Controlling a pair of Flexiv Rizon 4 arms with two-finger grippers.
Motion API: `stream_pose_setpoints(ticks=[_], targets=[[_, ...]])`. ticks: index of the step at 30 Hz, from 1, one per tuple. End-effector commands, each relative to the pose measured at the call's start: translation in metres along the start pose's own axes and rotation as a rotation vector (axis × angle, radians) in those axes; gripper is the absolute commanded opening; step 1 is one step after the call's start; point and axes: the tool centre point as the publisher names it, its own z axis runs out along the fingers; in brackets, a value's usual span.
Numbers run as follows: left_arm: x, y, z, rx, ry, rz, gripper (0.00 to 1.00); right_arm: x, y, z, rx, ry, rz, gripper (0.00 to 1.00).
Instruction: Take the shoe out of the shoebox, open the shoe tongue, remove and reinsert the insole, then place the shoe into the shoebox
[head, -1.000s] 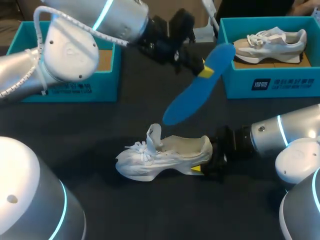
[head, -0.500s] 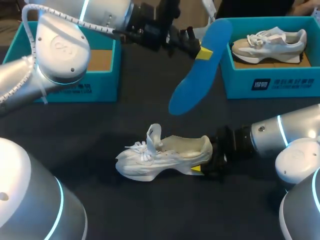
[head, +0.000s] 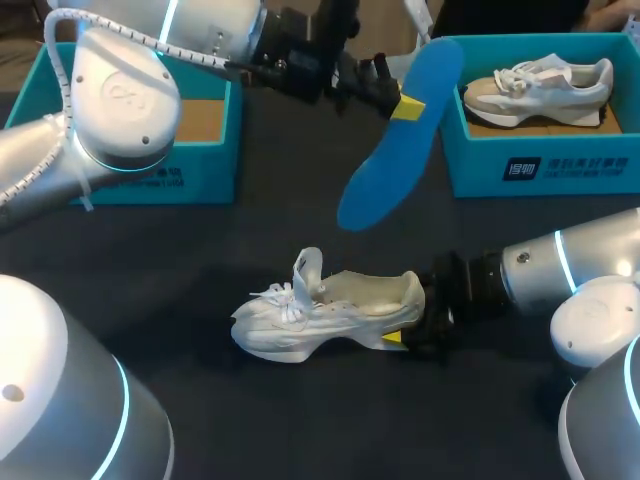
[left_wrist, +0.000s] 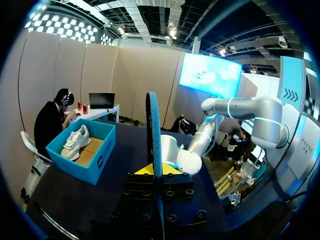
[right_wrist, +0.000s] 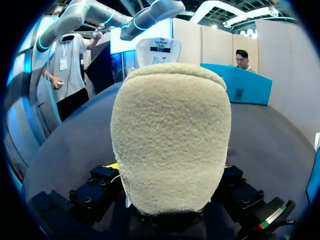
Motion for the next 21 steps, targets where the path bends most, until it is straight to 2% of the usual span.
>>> stream_pose_setpoints(ticks=[1,3,6,7,8,14,16,17,21], targets=[[0.001,0.001,0.0,0.003,0.0,0.001,0.0,0.0,-0.002,0.007,0.008,-0.002,0.002,0.0],[0.001,0.001,0.0,0.003,0.0,0.001,0.0,0.0,-0.002,0.007,0.008,-0.002,0.002,0.0],[0.008,0.0,-0.013,0.037,0.039,-0.054,0.0,0.0,-0.002,0.007,0.008,-0.002,0.002,0.0],[0.009,-0.002,-0.014,0.018,-0.124,-0.009,0.0,0.0,-0.002,0.007,0.008,-0.002,0.002,0.0],[0.005,-0.005,-0.018,0.032,-0.071,-0.023,0.0,0.0,-0.002,0.007,0.008,-0.002,0.002,0.0],[0.039,-0.026,-0.035,0.122,0.031,-0.13,0.0,0.0,-0.002,0.007,0.008,-0.002,0.002,0.0],[0.037,0.032,-0.003,0.151,0.07,-0.177,0.0,0.0,-0.002,0.007,0.008,-0.002,0.002,0.0],[0.036,0.061,0.014,0.193,0.103,-0.227,0.0,0.0,-0.002,0.007,0.008,-0.002,0.002,0.0],[0.086,-0.048,-0.04,0.245,0.179,-0.331,0.0,0.0,-0.002,0.007,0.008,-0.002,0.002,0.0]])
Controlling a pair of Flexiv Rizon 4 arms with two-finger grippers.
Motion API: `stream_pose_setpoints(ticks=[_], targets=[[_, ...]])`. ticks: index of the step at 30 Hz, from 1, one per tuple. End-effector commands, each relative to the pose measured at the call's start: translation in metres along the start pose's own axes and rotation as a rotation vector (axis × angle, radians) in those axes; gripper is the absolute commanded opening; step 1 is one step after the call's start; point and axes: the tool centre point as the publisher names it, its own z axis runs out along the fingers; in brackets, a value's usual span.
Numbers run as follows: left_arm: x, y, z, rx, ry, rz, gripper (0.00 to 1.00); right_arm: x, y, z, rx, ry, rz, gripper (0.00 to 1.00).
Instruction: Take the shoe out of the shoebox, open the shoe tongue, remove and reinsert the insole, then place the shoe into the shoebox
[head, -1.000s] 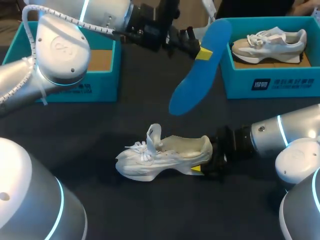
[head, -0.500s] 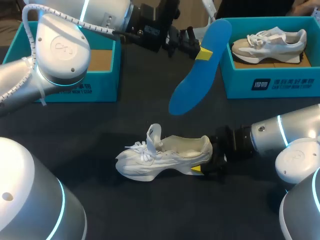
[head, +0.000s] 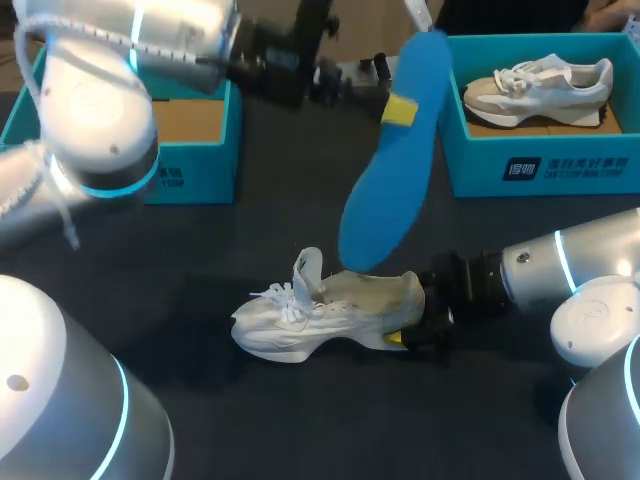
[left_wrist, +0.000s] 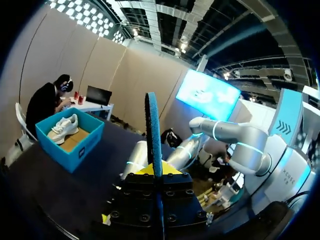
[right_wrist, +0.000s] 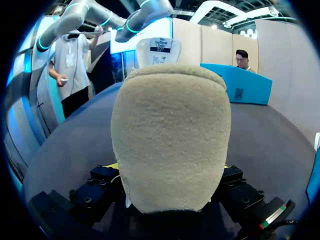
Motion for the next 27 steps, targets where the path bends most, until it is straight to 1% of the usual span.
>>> stream_pose_setpoints(ticks=[1,2,7,10,12,13,16,27], targets=[[0.055,-0.034,-0.015,0.146,0.09,-0.087,0.0,0.0,-0.002,0.007,0.008,-0.002,0.002,0.0],[0.062,-0.033,-0.014,0.155,0.111,-0.093,0.0,0.0,-0.002,0.007,0.008,-0.002,0.002,0.0],[0.056,-0.047,-0.019,0.165,0.171,-0.132,0.0,0.0,-0.002,0.007,0.008,-0.002,0.002,0.0],[0.043,-0.05,-0.022,0.148,0.154,-0.137,0.0,0.0,-0.002,0.007,0.008,-0.002,0.002,0.0],[0.035,-0.049,-0.029,0.128,0.128,-0.126,0.0,0.0,-0.002,0.007,0.008,-0.002,0.002,0.0],[0.032,-0.049,-0.03,0.129,0.127,-0.12,0.0,0.0,-0.002,0.007,0.008,-0.002,0.002,0.0],[0.019,-0.051,-0.035,0.143,0.08,-0.094,0.0,0.0,-0.002,0.007,0.008,-0.002,0.002,0.0],[0.019,-0.051,-0.035,0.143,0.08,-0.094,0.0,0.0,-0.002,0.007,0.008,-0.002,0.002,0.0]])
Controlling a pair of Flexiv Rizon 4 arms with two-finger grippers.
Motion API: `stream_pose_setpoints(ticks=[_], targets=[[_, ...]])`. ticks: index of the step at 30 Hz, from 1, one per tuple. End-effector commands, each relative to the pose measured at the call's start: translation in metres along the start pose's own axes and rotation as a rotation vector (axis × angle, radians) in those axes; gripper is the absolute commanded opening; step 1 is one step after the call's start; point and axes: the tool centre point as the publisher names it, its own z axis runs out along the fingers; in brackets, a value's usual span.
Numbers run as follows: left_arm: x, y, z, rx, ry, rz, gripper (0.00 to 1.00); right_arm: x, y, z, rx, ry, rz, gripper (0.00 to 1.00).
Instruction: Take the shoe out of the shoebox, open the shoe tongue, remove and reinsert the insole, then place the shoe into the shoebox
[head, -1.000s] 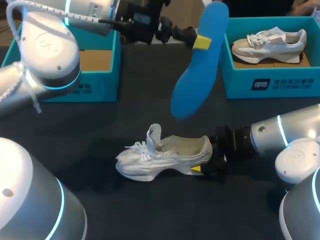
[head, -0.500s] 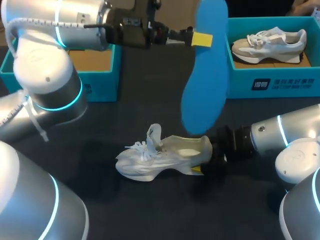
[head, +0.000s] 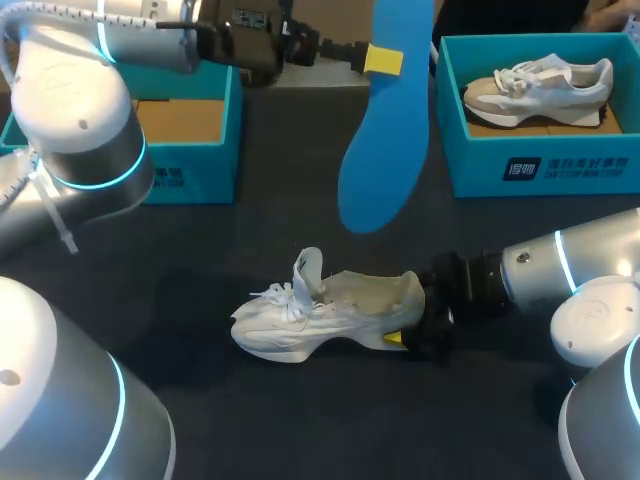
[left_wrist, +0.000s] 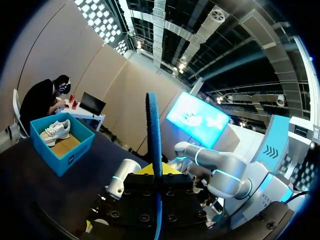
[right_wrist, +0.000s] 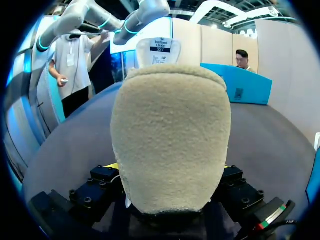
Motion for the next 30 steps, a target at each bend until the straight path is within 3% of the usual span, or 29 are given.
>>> stream_pose_setpoints(ticks=[1,9,15,30], targets=[[-0.001,0.0,0.001,0.001,0.002,0.001,0.0,0.0,-0.002,0.007,0.008,-0.002,0.002,0.0],[-0.001,0.0,0.001,0.001,0.002,0.001,0.0,0.0,-0.002,0.007,0.008,-0.002,0.002,0.0],[0.028,0.001,-0.004,0.045,0.058,-0.126,0.0,0.0,-0.002,0.007,0.008,-0.002,0.002,0.0],[0.089,-0.019,-0.021,0.033,0.134,-0.317,0.0,0.0,-0.002,0.007,0.008,-0.002,0.002,0.0]])
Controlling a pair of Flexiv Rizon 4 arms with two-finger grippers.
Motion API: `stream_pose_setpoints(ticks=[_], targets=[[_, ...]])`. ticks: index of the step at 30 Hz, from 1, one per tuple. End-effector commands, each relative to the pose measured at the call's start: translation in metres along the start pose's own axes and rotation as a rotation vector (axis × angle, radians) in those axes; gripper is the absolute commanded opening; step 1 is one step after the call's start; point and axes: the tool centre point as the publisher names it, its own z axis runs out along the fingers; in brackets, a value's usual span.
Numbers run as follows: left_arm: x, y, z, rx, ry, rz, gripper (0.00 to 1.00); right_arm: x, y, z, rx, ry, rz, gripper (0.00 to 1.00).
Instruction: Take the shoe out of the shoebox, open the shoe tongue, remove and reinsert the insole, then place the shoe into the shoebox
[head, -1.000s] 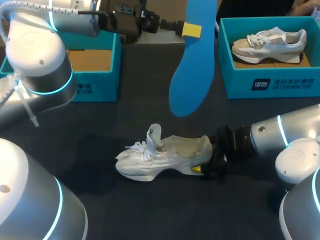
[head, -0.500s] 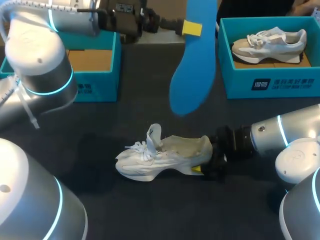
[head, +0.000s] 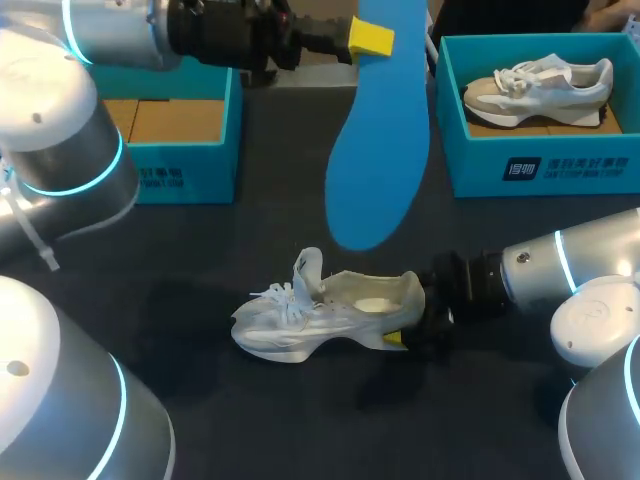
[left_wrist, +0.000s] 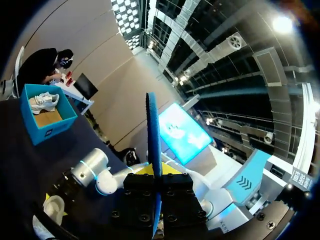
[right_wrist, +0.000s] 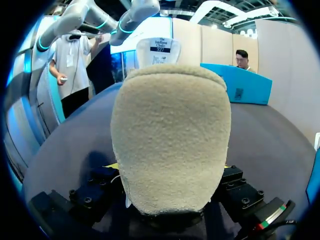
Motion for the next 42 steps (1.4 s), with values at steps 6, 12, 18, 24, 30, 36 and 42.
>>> stream_pose_setpoints(ticks=[6,12,18,24,30,36,42], targets=[[0.039,0.013,0.002,-0.008,0.018,-0.045,0.0,0.0,-0.002,0.007,0.008,-0.002,0.002,0.0],[0.048,0.027,0.004,-0.018,0.032,-0.061,0.0,0.0,-0.002,0.007,0.008,-0.002,0.002,0.0],[0.051,0.037,0.005,-0.009,0.054,-0.072,0.0,0.0,-0.002,0.007,0.008,-0.002,0.002,0.0],[0.049,0.048,0.007,0.004,0.068,-0.107,0.0,0.0,-0.002,0.007,0.008,-0.002,0.002,0.0],[0.048,0.055,0.008,0.014,0.068,-0.136,0.0,0.0,-0.002,0.007,0.008,-0.002,0.002,0.0],[0.045,0.054,0.007,0.027,0.055,-0.13,0.0,0.0,-0.002,0.007,0.008,-0.002,0.002,0.0],[0.045,0.054,0.007,0.027,0.055,-0.13,0.0,0.0,-0.002,0.007,0.008,-0.002,0.002,0.0]])
